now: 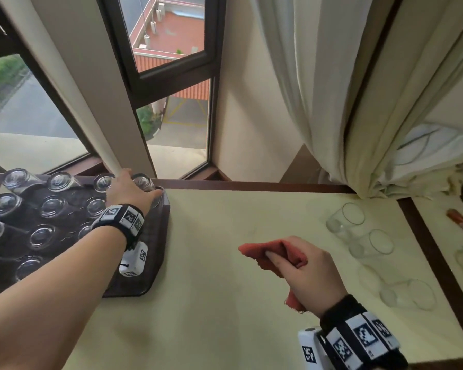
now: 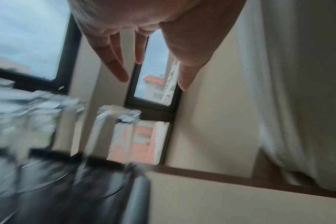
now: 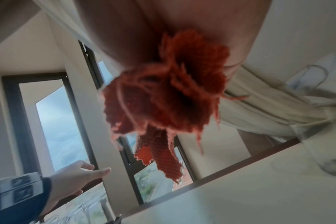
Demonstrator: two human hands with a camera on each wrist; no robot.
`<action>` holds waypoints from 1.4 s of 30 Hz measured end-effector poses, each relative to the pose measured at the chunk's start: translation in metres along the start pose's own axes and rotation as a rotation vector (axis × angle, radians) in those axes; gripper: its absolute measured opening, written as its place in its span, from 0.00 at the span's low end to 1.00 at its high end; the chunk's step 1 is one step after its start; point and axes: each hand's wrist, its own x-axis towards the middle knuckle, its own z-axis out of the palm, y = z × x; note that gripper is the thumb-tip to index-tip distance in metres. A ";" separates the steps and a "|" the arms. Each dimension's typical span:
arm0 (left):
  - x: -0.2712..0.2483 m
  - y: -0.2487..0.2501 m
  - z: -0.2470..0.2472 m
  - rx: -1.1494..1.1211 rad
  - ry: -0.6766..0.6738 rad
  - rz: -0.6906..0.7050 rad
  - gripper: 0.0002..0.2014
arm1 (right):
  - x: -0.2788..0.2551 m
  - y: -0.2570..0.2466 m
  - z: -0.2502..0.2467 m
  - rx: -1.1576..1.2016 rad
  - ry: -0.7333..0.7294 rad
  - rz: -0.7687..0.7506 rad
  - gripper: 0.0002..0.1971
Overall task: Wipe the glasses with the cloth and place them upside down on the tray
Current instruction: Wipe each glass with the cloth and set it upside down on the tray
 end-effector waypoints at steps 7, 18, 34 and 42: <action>-0.092 0.077 0.014 -0.067 0.275 0.401 0.29 | -0.020 0.010 -0.060 0.052 0.277 -0.041 0.05; -0.228 0.246 0.193 0.144 -0.456 0.822 0.41 | -0.037 0.092 -0.196 -0.104 0.514 0.000 0.03; -0.269 0.279 0.279 0.107 -0.382 0.677 0.37 | -0.042 0.159 -0.292 -0.012 0.475 -0.056 0.05; -0.319 0.249 0.141 -0.819 -0.368 0.326 0.37 | -0.026 0.086 -0.265 0.146 0.627 -0.319 0.03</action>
